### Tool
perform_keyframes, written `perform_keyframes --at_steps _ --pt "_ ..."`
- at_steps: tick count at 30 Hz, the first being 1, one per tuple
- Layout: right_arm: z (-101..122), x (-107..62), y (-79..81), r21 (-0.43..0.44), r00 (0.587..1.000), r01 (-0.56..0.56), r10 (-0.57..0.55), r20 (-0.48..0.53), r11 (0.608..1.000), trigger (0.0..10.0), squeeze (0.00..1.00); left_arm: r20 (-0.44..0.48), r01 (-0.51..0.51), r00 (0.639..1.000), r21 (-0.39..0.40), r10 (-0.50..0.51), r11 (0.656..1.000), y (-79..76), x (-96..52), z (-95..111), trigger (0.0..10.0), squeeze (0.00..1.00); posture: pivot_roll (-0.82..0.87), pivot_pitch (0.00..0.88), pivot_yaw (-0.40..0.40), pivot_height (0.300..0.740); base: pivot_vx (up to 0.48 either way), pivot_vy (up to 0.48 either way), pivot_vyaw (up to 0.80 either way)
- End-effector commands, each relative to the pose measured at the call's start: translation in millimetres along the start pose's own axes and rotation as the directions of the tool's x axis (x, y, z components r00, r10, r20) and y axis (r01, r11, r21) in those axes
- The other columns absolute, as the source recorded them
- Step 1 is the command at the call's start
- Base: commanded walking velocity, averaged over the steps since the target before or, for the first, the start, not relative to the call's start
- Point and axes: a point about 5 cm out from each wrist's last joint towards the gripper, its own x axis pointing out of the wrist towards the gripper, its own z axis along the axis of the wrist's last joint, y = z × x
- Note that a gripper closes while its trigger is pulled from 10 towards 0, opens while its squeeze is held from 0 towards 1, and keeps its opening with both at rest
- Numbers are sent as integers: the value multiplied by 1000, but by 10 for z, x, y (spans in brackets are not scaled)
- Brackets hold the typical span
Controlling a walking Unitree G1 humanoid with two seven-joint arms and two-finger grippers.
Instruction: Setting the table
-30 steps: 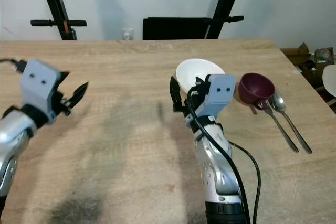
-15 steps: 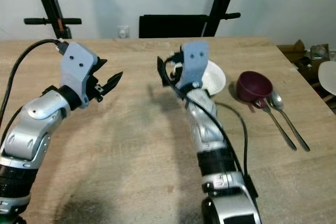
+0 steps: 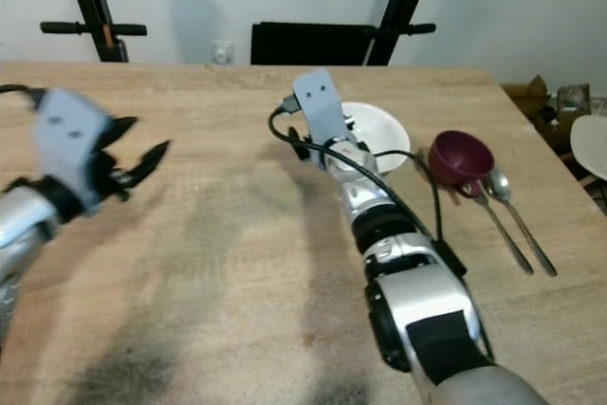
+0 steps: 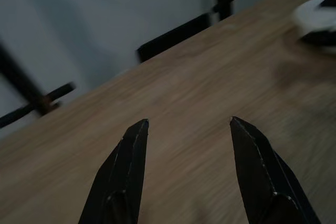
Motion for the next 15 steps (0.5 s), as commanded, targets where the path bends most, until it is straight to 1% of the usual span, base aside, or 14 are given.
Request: perform_keyframes --at_steps 1,2,3,4,5,7,8,10,11,12,13,15 --pt "268 6 -178 110 988 41 -57 145 993 10000 0 5 17 1000 6 -17 1000 27 -83 52 10000 0 98 105 -57 740 0 0 0" --pt "359 1 -225 154 979 33 -63 196 988 10000 0 -2 15 1000 7 -15 1000 46 -99 50 10000 0 98 105 -57 740 0 0 0" --pt "359 1 -225 154 979 33 -63 196 988 10000 0 -2 15 1000 7 -15 1000 46 -99 50 10000 0 98 105 -57 740 0 0 0" --pt "470 -14 -288 204 964 13 -66 259 979 10000 0 -6 17 1000 7 -17 1000 50 -102 43 10000 0 93 104 -49 740 0 0 0" --pt "541 -28 -382 225 953 26 -92 288 974 10000 0 -11 24 1000 8 -24 1000 38 -90 38 10000 0 87 104 -41 740 0 0 0" --pt "592 -51 -528 232 945 63 -133 300 971 10000 0 -12 47 999 7 -47 999 -1 -60 38 10000 0 82 103 -36 740 0 0 0" --pt "592 -51 -528 232 945 63 -133 300 971 10000 0 -12 47 999 7 -47 999 -1 -60 38 10000 0 82 103 -36 740 0 0 0" --pt "562 -62 -608 208 948 95 -152 280 973 10000 0 -11 65 998 7 -65 998 -31 -40 47 10000 0 74 103 -28 740 0 0 0" --pt "562 -62 -608 208 948 95 -152 280 973 10000 0 -11 65 998 7 -65 998 -31 -40 47 10000 0 74 103 -28 740 0 0 0" --pt "489 -64 -637 153 956 130 -165 244 980 10000 0 -9 71 997 5 -71 997 -47 -26 55 10000 0 72 99 -24 740 0 0 0" --pt "401 -64 -661 120 962 162 -183 200 979 10000 0 -12 75 997 5 -75 997 -57 -23 63 10000 0 73 100 -25 740 0 0 0" --pt "237 -67 -671 100 973 183 -195 126 978 10000 0 -15 80 997 2 -80 997 -70 -27 68 10000 0 74 98 -25 740 0 0 0"
